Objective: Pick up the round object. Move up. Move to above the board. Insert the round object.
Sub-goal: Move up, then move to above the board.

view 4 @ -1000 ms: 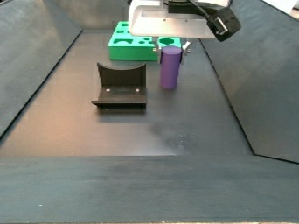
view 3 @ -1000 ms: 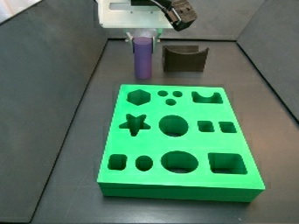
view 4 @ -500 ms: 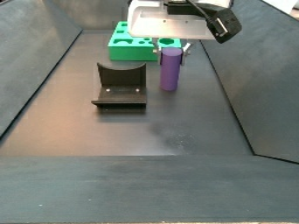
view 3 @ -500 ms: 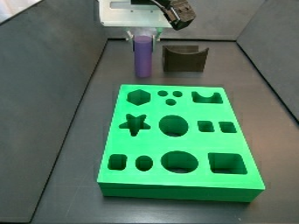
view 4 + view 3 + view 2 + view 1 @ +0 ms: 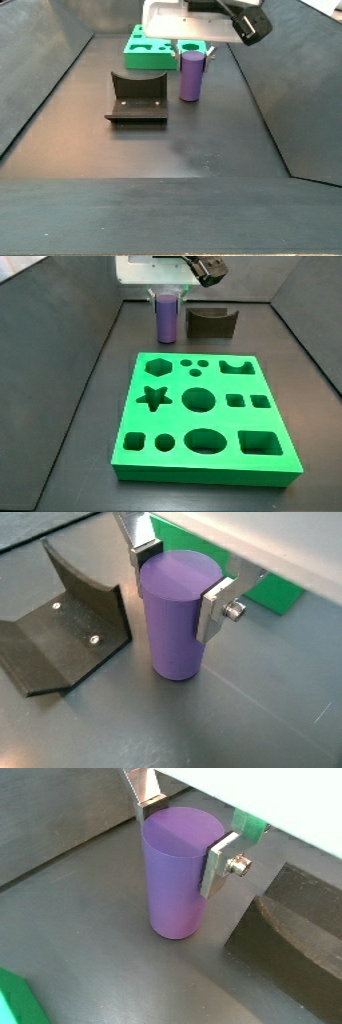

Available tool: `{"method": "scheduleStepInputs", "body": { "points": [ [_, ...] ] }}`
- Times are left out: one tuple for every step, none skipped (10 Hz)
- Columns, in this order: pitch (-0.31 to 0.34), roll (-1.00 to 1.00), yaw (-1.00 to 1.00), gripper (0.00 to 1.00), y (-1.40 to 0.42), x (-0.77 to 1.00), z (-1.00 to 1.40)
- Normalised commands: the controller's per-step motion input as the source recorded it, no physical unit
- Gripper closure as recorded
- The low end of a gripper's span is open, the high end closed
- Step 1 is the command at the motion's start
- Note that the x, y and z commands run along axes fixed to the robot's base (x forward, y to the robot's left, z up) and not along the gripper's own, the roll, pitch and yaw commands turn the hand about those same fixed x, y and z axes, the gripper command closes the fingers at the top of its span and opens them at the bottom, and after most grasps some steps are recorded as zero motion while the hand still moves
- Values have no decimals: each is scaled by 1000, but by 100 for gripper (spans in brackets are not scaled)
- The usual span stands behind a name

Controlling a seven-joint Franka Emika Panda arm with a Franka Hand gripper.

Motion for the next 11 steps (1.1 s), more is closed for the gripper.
{"method": "scheduleStepInputs", "body": {
  "points": [
    [0,0,0,100,0,0,833],
    [-5,16,7,100,85,-1,847],
    [18,18,-2,100,71,-27,716],
    [19,19,-11,100,42,-25,572],
    [22,22,-15,100,31,-23,409],
    [22,26,-16,100,25,-18,237],
    [168,-144,171,100,234,4,1000],
    [179,-144,163,100,233,4,1000],
    [165,-142,117,100,209,6,1000],
    [143,-135,76,100,192,11,1000],
    [117,-125,37,100,181,13,1000]
  ]
}}
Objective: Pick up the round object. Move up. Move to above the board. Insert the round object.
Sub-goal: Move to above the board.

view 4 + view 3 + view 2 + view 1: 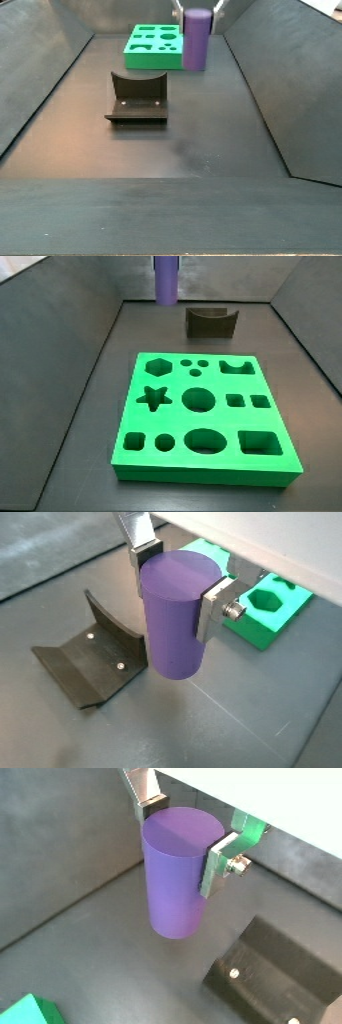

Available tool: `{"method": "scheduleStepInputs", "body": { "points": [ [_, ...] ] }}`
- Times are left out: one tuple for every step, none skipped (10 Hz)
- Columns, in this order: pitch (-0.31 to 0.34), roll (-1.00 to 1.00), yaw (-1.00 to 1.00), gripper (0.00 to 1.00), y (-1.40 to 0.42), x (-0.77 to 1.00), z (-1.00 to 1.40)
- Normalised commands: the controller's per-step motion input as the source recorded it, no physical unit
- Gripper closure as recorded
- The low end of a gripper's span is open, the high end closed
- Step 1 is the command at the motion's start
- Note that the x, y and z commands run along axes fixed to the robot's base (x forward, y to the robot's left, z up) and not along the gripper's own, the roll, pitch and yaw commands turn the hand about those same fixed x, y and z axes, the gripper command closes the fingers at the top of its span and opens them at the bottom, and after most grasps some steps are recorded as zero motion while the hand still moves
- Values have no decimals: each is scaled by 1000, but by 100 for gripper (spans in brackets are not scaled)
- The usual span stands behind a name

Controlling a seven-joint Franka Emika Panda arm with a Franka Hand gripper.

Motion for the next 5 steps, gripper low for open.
{"method": "scheduleStepInputs", "body": {
  "points": [
    [103,-119,12,100,172,15,1000],
    [92,-110,-10,100,158,17,1000],
    [88,-104,-16,100,152,20,1000],
    [86,-94,-23,100,133,23,1000],
    [81,-85,-24,100,110,25,916]
  ]
}}
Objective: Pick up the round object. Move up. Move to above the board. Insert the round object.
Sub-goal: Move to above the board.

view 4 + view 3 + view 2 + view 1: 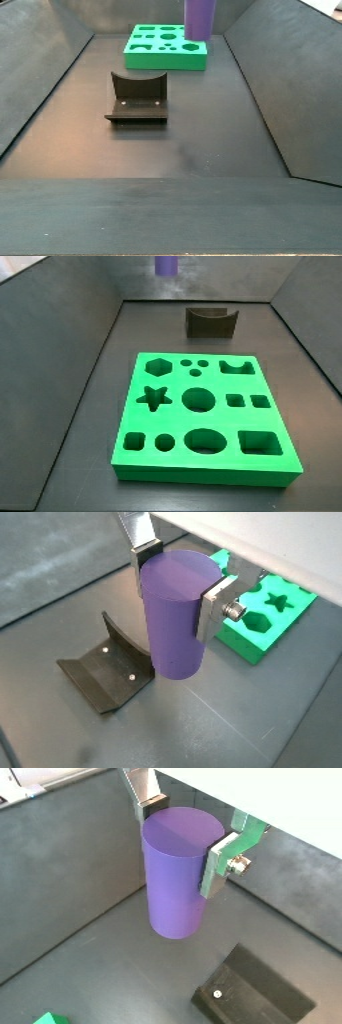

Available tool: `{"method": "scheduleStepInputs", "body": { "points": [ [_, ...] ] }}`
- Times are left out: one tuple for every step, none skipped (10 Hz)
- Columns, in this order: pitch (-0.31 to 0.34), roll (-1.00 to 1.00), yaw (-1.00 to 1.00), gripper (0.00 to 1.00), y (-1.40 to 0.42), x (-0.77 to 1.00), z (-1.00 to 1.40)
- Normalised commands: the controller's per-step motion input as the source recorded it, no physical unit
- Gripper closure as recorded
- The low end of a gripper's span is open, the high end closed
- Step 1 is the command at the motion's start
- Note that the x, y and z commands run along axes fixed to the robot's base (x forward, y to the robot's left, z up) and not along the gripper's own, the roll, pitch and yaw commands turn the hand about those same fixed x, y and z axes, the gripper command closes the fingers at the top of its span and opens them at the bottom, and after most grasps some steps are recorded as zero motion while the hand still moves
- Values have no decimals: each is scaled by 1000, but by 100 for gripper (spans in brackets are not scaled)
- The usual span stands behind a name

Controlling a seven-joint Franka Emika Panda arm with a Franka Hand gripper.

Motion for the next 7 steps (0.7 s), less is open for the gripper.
{"method": "scheduleStepInputs", "body": {
  "points": [
    [83,-74,-25,100,71,22,679],
    [83,-69,-26,100,58,21,562],
    [84,-59,-26,100,41,17,332],
    [246,115,-204,100,-1000,18,192],
    [221,140,-161,100,-1000,24,161],
    [197,137,-98,100,-1000,26,172],
    [146,65,-42,100,-1000,31,176]
  ]
}}
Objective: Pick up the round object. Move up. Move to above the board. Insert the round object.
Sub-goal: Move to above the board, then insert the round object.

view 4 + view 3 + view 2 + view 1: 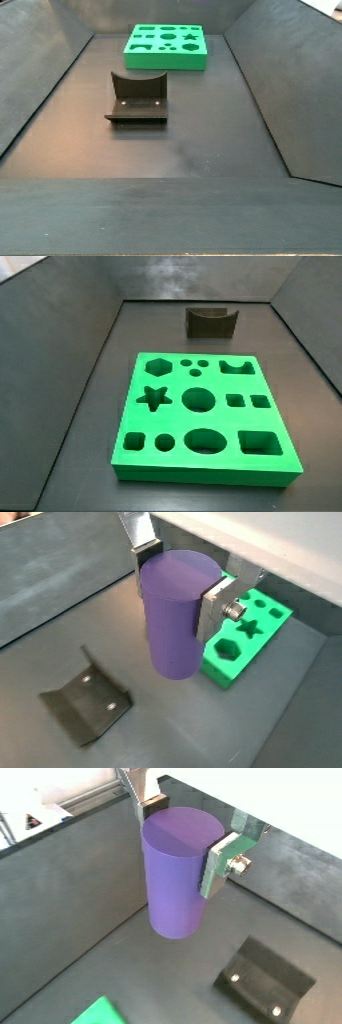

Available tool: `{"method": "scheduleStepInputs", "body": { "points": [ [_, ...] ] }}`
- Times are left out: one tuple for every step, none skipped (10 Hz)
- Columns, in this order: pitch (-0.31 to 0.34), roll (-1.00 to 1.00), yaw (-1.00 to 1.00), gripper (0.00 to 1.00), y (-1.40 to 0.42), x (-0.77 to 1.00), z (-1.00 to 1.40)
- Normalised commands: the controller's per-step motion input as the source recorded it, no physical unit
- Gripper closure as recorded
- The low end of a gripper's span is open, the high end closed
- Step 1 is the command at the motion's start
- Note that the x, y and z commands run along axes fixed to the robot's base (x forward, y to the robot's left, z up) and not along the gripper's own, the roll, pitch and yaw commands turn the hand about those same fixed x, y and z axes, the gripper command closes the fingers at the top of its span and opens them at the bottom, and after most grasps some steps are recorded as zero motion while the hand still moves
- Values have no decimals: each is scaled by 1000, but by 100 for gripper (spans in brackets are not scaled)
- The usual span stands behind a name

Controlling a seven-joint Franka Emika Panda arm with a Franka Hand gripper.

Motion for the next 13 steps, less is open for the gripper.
{"method": "scheduleStepInputs", "body": {
  "points": [
    [115,44,-17,100,-1000,37,172],
    [101,20,-9,100,-1000,49,176],
    [105,9,-4,100,-1000,56,180],
    [114,7,2,100,-1000,77,184],
    [119,3,7,100,-1000,96,183],
    [126,6,5,100,-939,117,178],
    [123,2,6,100,-748,114,148],
    [119,6,6,100,-318,87,71],
    [110,8,10,100,-205,70,51],
    [-26,0,0,100,-43,0,-74],
    [-81,20,0,100,-137,0,-214],
    [-123,49,0,100,-240,66,-323],
    [-140,60,0,100,-289,103,-377]
  ]
}}
